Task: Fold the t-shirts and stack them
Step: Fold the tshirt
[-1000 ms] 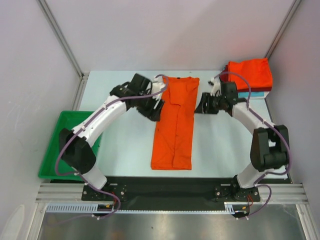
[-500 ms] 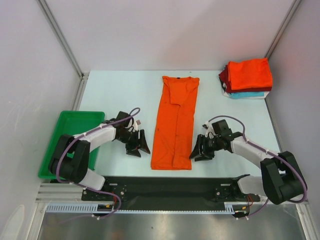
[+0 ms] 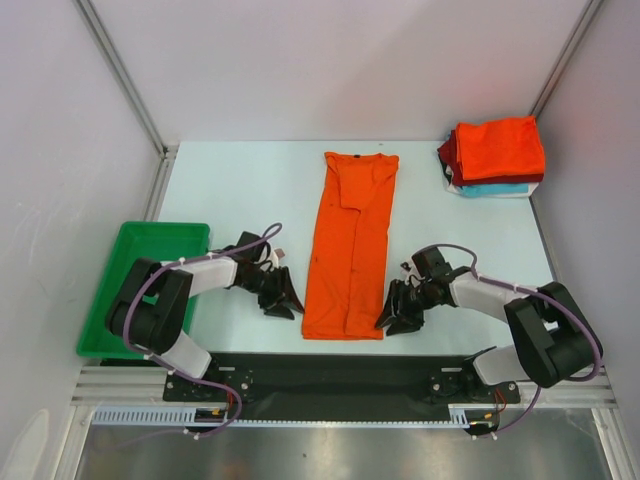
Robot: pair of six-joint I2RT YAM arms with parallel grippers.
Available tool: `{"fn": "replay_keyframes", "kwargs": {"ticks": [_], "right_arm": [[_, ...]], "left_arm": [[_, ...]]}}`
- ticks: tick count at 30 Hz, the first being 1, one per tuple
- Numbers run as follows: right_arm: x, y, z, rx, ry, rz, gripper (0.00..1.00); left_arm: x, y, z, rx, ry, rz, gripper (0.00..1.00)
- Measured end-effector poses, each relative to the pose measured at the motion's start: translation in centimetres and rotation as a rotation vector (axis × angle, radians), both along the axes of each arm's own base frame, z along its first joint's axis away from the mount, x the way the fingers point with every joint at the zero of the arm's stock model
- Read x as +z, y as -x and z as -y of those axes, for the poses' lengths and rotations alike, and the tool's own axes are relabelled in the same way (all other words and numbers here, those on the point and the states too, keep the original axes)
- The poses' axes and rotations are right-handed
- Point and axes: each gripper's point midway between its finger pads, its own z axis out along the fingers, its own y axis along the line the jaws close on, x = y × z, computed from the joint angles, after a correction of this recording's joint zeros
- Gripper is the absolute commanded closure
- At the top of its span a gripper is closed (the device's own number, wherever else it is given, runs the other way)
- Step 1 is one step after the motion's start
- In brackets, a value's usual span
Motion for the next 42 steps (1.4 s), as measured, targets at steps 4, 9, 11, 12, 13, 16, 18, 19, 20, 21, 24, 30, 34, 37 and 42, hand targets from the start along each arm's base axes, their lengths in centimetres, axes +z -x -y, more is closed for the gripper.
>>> {"fn": "replay_keyframes", "kwargs": {"ticks": [4,9,11,12,13,16,18,19,20,21,24,30,34,37,42], "right_arm": [[-0.5,0.0,-0.3,-0.003,-0.004,-0.024,0.53],[-0.4,-0.2,-0.7,-0.01,-0.021,-0.032,0.54],[-0.5,-0.2,-0.8,-0.01,-0.024,-0.028,0.54],[-0.5,-0.3,-0.9,-0.009,-0.026,-0.025,0.55],[-0.5,-0.3,-0.9,-0.009,-0.027,-0.024,0.55],[-0.5,-0.3,-1.1,-0.014,-0.034,-0.023,0.55],[-0.5,-0.2,-1.2,-0.011,-0.038,-0.02,0.55],[-0.5,-0.2,-1.3,-0.008,-0.039,-0.018,0.56],[-0.5,-0.1,-1.4,-0.004,-0.04,-0.016,0.57],[-0.5,-0.1,-1.4,0.0,-0.041,-0.015,0.6],[-0.7,0.1,-1.5,0.006,-0.032,-0.011,0.71],[-0.7,0.3,-1.5,0.018,-0.032,-0.008,1.0],[-0.1,0.5,-1.3,0.029,-0.036,0.009,1.0],[1.3,0.1,-1.1,0.038,-0.049,0.053,1.0],[3.5,-2.0,-0.8,0.027,-0.078,0.134,1.0]], "left_arm": [[-0.1,0.6,0.5,-0.012,0.012,-0.014,0.57],[-0.1,1.2,1.0,-0.033,0.031,-0.018,0.58],[-0.2,1.7,1.1,-0.045,0.032,-0.025,0.59],[-0.3,1.9,1.2,-0.052,0.032,-0.028,0.6],[-0.3,2.2,1.3,-0.059,0.034,-0.035,0.6],[-0.4,2.9,1.4,-0.074,0.038,-0.049,0.6],[-0.4,3.1,1.5,-0.08,0.043,-0.054,0.64],[-0.4,3.2,1.6,-0.082,0.046,-0.056,0.65],[-0.5,3.3,1.6,-0.086,0.046,-0.055,0.67],[-0.5,3.4,1.7,-0.089,0.046,-0.054,0.74],[-0.5,3.5,1.9,-0.098,0.049,-0.051,0.89],[-0.3,3.3,2.1,-0.1,0.061,-0.035,0.99],[0.6,2.9,1.8,-0.097,0.07,-0.001,1.0],[1.6,1.7,1.2,-0.077,0.072,0.025,0.99],[4.6,-1.6,1.5,-0.087,0.096,0.136,0.99]]}}
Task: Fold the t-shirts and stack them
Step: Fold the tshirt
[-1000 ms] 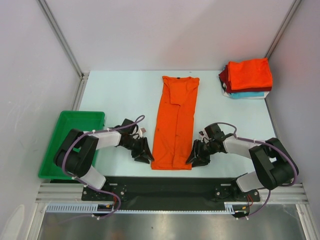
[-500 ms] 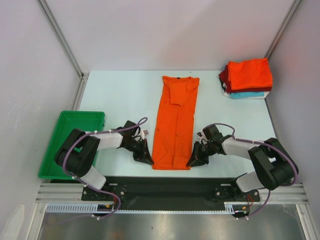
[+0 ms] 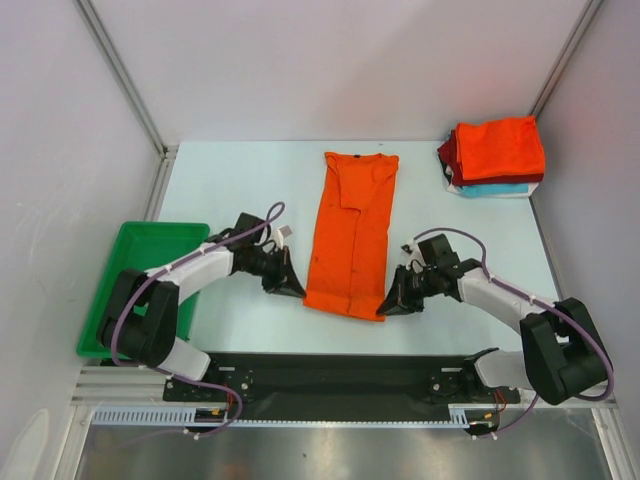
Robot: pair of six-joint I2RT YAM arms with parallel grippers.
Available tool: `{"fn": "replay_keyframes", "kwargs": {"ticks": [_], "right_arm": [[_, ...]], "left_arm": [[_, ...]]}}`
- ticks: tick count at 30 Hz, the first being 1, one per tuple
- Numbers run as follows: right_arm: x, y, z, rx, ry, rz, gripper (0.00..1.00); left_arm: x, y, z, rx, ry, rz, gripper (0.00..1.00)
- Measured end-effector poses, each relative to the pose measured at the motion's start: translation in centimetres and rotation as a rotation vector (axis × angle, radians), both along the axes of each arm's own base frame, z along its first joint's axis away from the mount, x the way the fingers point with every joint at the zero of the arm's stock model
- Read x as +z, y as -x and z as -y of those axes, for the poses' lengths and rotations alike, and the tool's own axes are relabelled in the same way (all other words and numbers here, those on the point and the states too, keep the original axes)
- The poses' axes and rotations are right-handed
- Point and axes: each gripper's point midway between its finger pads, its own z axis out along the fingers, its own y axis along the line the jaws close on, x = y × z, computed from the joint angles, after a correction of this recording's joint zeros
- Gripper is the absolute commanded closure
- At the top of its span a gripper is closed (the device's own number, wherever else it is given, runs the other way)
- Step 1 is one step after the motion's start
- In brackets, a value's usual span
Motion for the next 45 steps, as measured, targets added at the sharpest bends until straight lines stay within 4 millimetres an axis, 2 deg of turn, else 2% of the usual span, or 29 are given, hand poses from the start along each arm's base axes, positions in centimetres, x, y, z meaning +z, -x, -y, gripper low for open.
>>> {"fn": "replay_keyframes", "kwargs": {"ticks": [8,14,20,26,31,35,37,38,39,40,41,42,45], "right_arm": [[2.5,-4.2,0.9,-0.056,-0.036,0.093,1.0],[3.1,-7.7,1.4,-0.095,-0.045,0.132,1.0],[3.4,-11.5,1.4,-0.119,-0.055,0.178,1.0],[3.9,-16.4,1.4,-0.149,-0.067,0.24,1.0],[3.4,-20.9,1.7,-0.173,-0.063,0.272,1.0],[2.8,-23.8,1.7,-0.178,-0.052,0.293,1.0],[2.7,-24.9,1.7,-0.18,-0.047,0.308,0.87],[2.6,-25.3,1.7,-0.182,-0.043,0.312,0.77],[2.5,-25.8,1.7,-0.187,-0.037,0.318,0.6],[2.3,-26.2,1.9,-0.193,-0.026,0.324,0.54],[2.1,-26.5,2.1,-0.197,-0.019,0.33,0.49],[2.0,-26.7,2.1,-0.2,-0.012,0.335,0.43],[1.8,-27.0,2.6,-0.202,0.003,0.345,0.39]], "left_arm": [[3.9,-4.4,1.6,-0.021,0.044,0.148,0.99],[5.2,-9.1,2.7,-0.022,0.047,0.217,1.0],[5.4,-13.7,2.8,-0.001,0.034,0.27,1.0],[4.8,-17.8,2.7,0.02,0.027,0.3,1.0],[4.0,-21.3,3.5,0.021,0.031,0.325,1.0],[3.2,-24.5,4.3,0.019,0.032,0.362,1.0],[2.6,-25.6,4.6,0.018,0.027,0.377,1.0],[2.4,-26.1,4.6,0.016,0.024,0.385,0.97],[2.0,-26.4,4.6,0.016,0.019,0.39,0.9],[1.7,-26.6,4.6,0.016,0.01,0.394,0.79],[1.4,-26.8,4.5,0.015,0.0,0.399,0.61],[1.2,-26.9,4.3,0.015,-0.011,0.405,0.57],[0.9,-27.3,4.0,0.023,-0.039,0.417,0.51]]}}
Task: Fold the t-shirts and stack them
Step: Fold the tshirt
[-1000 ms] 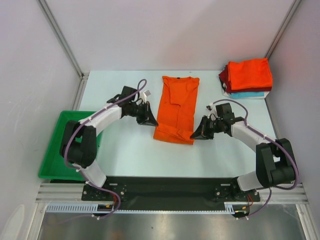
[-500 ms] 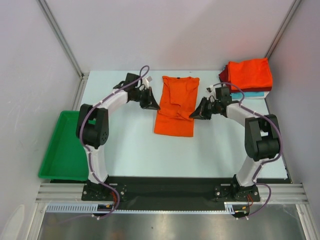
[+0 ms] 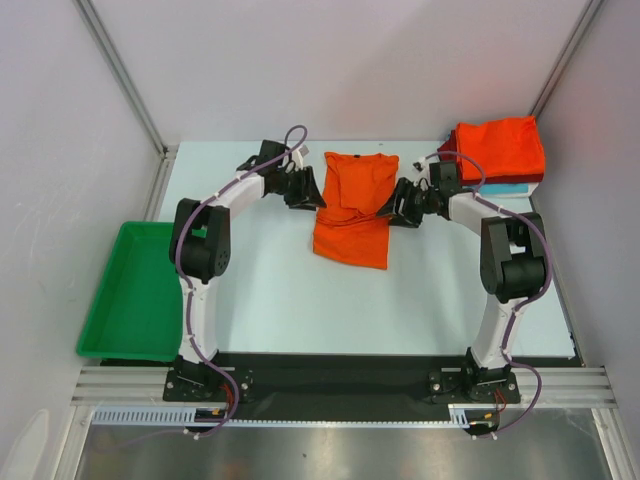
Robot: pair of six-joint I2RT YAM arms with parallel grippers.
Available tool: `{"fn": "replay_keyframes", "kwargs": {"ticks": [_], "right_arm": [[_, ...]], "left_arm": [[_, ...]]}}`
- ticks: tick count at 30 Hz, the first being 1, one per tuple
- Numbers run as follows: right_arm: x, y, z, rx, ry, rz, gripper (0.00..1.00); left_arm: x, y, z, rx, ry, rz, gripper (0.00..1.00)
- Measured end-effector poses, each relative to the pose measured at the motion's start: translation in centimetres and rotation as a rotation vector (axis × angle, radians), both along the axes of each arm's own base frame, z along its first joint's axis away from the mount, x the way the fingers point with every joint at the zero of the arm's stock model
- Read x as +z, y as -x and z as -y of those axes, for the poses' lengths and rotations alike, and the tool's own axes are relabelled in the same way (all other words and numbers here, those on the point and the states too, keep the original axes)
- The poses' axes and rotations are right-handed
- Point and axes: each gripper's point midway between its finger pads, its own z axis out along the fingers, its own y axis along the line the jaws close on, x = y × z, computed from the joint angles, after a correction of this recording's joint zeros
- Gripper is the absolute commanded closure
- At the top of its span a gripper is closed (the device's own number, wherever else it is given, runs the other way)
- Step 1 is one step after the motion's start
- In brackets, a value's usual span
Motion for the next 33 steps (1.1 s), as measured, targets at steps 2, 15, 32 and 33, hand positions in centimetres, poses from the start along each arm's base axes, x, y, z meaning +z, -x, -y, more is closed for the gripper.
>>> {"fn": "replay_keyframes", "kwargs": {"ticks": [2,15,32,33], "right_arm": [[0.0,-0.1,0.5,-0.004,0.004,0.001,0.39],[-4.5,12.4,2.8,0.003,-0.018,-0.265,0.41],[-3.9,11.4,1.2,0.04,-0.043,-0.215,0.47],[-3.5,11.0,1.0,0.044,-0.046,-0.204,0.47]], "left_arm": [[-0.1,-0.2,-0.3,0.005,-0.017,0.011,0.48],[0.0,8.0,-4.6,-0.006,0.0,-0.158,0.46],[-1.3,8.0,-2.6,-0.037,0.156,-0.214,0.47],[-1.2,7.8,-2.4,-0.038,0.162,-0.209,0.47]]}}
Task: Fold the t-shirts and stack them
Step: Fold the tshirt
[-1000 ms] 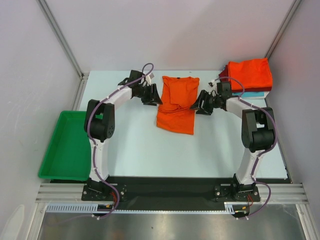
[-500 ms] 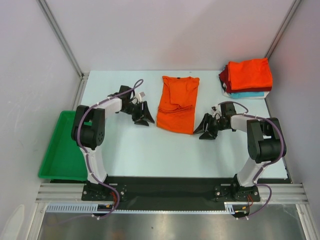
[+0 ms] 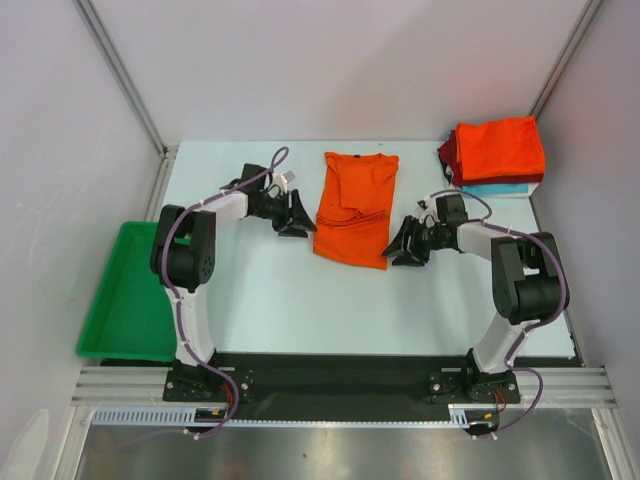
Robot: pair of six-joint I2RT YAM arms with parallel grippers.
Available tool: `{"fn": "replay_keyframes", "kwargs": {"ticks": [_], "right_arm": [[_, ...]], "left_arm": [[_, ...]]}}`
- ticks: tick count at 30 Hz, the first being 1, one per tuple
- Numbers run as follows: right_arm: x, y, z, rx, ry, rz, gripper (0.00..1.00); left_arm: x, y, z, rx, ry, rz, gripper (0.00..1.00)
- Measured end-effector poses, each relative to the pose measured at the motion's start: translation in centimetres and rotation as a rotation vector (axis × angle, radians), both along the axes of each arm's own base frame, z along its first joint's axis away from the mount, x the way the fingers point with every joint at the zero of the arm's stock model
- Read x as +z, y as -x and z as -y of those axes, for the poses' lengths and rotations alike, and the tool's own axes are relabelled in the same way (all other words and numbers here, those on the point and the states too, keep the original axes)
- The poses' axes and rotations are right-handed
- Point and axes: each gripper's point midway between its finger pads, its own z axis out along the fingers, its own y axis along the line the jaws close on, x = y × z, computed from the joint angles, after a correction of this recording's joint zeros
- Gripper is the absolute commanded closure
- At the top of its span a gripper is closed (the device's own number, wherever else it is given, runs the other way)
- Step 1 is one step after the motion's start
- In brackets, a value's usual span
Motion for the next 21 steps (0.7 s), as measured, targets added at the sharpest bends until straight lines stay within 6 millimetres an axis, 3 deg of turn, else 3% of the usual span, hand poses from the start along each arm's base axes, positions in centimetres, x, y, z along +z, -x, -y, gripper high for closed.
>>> {"fn": "replay_keyframes", "kwargs": {"ticks": [6,10,13,17,21], "right_arm": [[3.9,-3.4,-1.1,0.021,-0.029,0.109,0.47],[5.4,-5.4,-2.4,0.041,-0.062,0.166,0.46],[4.3,-6.2,-3.1,0.051,-0.074,0.149,0.46],[1.1,-6.7,-3.7,0.054,-0.072,0.069,0.46],[-0.2,-7.5,-3.9,0.048,-0.073,0.039,0.46]], "left_arm": [[-0.5,-0.1,0.6,-0.007,0.019,-0.014,0.47],[-0.7,0.3,1.4,-0.021,0.025,-0.022,0.47],[-0.7,0.6,2.3,-0.038,0.03,-0.022,0.46],[-0.6,1.1,3.3,-0.061,0.034,-0.022,0.45],[-0.4,1.6,4.1,-0.082,0.045,-0.022,0.45]]}}
